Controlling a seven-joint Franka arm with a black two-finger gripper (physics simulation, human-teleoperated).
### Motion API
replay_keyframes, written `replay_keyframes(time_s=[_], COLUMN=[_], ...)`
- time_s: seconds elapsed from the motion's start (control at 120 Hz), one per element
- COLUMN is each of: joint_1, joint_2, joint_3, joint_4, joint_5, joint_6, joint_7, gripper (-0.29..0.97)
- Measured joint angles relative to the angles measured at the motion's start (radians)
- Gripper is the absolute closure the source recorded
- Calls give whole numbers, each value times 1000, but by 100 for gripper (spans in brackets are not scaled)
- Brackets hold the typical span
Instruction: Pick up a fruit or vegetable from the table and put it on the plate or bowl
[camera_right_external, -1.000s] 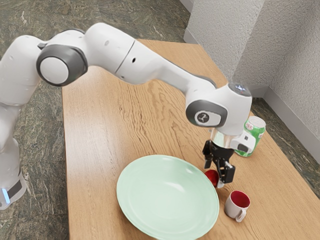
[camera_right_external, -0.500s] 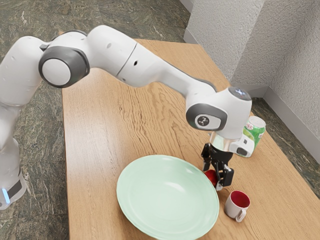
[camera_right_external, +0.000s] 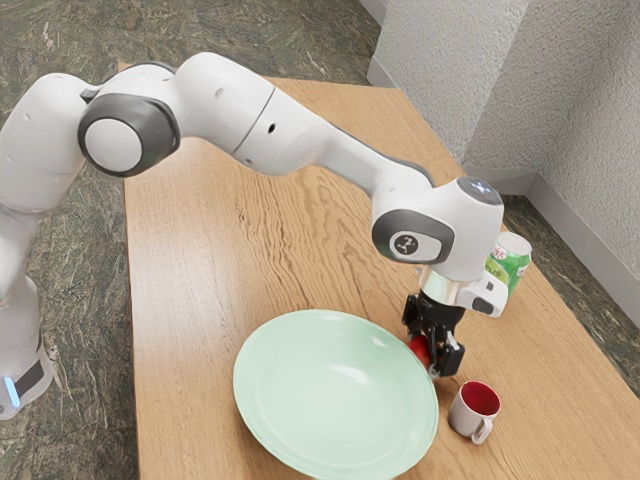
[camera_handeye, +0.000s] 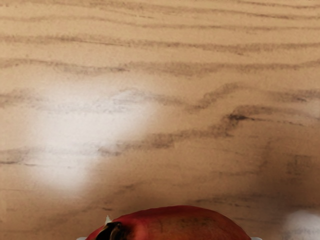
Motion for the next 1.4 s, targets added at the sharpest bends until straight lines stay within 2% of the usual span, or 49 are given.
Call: replay_keyframes(time_s=[0.267,0.633,0.717,0.883,1.025,1.217,1.4], joint_1=[12,10,10,1,-20,4,-1], joint_2=[-10,-206,-287,-456,-554,-641,-699], joint_3=[21,13,8,-58,-84,-116,-155], joint_4=[14,8,-52,-201,-297,-439,-502], joint_5=[31,32,32,27,11,-12,-29], joint_6=[-14,-147,-174,-224,-246,-217,-194], joint_7=[-6,-8,-8,2,26,62,86], gripper=[38,36,36,36,36,37,36])
